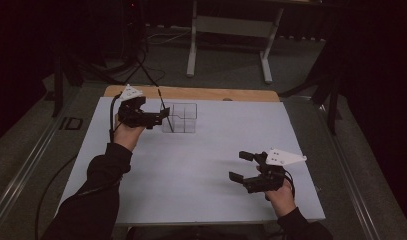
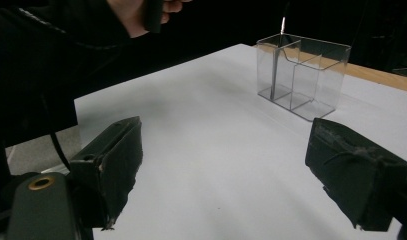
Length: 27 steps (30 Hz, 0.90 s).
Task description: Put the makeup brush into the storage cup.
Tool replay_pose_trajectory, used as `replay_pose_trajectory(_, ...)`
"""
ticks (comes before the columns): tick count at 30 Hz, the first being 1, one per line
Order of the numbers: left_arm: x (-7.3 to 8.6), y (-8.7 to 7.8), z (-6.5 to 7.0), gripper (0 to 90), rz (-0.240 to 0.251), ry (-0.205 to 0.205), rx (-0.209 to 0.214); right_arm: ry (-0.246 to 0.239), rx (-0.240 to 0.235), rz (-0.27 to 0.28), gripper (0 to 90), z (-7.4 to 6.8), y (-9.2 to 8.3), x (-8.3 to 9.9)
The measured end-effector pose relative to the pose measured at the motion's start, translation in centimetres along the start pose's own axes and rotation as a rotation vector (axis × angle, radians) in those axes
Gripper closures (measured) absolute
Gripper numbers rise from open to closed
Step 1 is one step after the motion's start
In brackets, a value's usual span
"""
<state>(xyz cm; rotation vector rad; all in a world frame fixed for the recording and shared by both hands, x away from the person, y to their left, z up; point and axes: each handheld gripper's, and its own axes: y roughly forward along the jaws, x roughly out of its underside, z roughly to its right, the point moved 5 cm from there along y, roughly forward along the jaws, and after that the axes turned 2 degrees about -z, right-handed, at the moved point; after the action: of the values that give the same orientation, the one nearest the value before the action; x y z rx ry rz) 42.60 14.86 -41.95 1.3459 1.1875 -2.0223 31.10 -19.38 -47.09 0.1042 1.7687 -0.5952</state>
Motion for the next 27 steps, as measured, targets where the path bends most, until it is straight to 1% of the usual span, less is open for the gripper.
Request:
replay_pose_trajectory(2,0.0,-0.6,0.2,0.0,0.021,0.001,0.003,-0.003,0.003,-0.001,14.8,0.0,0.0,0.0)
replay_pose_trajectory(4,0.0,-1.2,0.5,0.0,0.033,0.002,0.02,-0.004,0.005,-0.001,14.8,0.0,0.0,0.0)
replay_pose_trajectory(5,0.1,-1.4,0.7,0.0,0.036,0.01,0.025,-0.005,0.005,0.0,14.8,0.0,0.0,0.0)
replay_pose_trajectory(10,0.6,-2.3,1.8,0.0,0.044,0.045,0.081,-0.004,0.01,0.001,14.9,0.2,-0.1,0.0)
replay_pose_trajectory(12,0.8,-2.7,2.2,0.0,0.061,0.042,0.109,-0.001,0.01,0.004,14.9,0.4,-0.1,0.0)
replay_pose_trajectory(14,1.0,-3.0,2.6,0.0,0.072,0.045,0.126,0.002,0.009,0.004,14.9,0.5,-0.1,0.1)
replay_pose_trajectory(16,1.1,-3.4,3.0,0.0,0.079,0.05,0.131,0.002,0.013,0.004,14.9,0.5,-0.1,0.1)
replay_pose_trajectory(17,1.2,-3.5,3.1,0.0,0.081,0.054,0.135,0.002,0.016,0.002,14.9,0.6,-0.1,0.1)
replay_pose_trajectory(19,1.4,-3.8,3.5,0.0,0.081,0.048,0.152,-0.001,0.019,-0.001,14.9,0.6,-0.1,0.1)
replay_pose_trajectory(22,1.9,-4.1,4.0,0.0,0.073,0.054,0.164,-0.002,0.021,-0.001,14.9,0.6,-0.1,0.1)
replay_pose_trajectory(23,2.1,-4.2,4.2,0.0,0.07,0.056,0.162,-0.002,0.021,-0.001,14.9,0.6,-0.1,0.1)
replay_pose_trajectory(25,2.5,-4.4,4.6,0.0,0.07,0.054,0.181,-0.003,0.024,-0.001,14.9,0.6,-0.1,0.1)
replay_pose_trajectory(27,2.9,-4.5,5.0,0.0,0.067,0.058,0.185,-0.003,0.024,-0.001,14.9,0.7,-0.1,0.1)
